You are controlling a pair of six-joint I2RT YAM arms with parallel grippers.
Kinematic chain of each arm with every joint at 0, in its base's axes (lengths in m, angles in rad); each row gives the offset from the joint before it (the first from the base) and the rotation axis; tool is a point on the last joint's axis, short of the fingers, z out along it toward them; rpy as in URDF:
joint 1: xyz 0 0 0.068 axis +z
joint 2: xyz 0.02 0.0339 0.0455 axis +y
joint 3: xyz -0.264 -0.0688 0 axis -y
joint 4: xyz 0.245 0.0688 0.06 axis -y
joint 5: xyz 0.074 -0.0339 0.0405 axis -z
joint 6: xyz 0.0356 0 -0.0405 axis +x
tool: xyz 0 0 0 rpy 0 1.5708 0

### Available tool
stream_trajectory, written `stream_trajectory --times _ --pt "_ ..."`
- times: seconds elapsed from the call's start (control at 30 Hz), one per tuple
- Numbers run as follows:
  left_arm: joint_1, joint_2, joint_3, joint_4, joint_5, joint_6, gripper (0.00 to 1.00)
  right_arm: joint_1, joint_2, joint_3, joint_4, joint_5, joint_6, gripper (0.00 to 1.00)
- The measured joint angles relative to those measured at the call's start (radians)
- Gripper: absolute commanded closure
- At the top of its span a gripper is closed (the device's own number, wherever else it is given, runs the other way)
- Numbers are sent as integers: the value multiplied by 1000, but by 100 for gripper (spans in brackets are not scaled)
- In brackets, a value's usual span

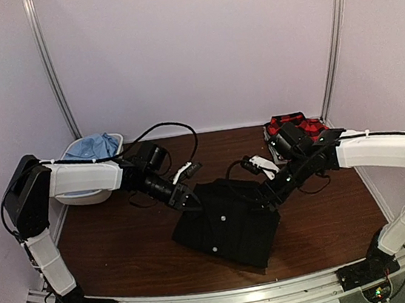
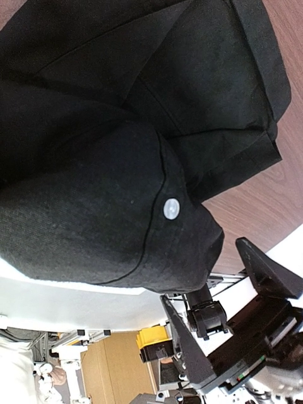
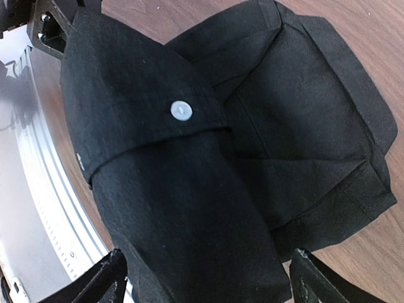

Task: Fold and stack the long sleeve shirts
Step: Fold the 2/3-rectangle-folded shirt at the center of the board.

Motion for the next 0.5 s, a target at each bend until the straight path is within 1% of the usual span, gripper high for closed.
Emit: stream_trajectory --times 0.23,0.3,0.37,0.4,0.43,0.5 --pt "0 0 0 0 4 6 100 55 47 27 -1 19 -29 8" --pt "0 -1 0 0 5 6 100 76 68 26 0 23 -34 10" --pt "0 -3 0 1 7 6 100 91 79 24 3 24 -39 16" --pt "0 -5 0 1 9 6 100 97 81 21 4 26 -44 21" --pt "0 -7 -1 1 11 6 100 104 82 18 6 26 -47 28" --pt "0 -19 -7 2 11 6 100 118 82 11 12 24 -50 44"
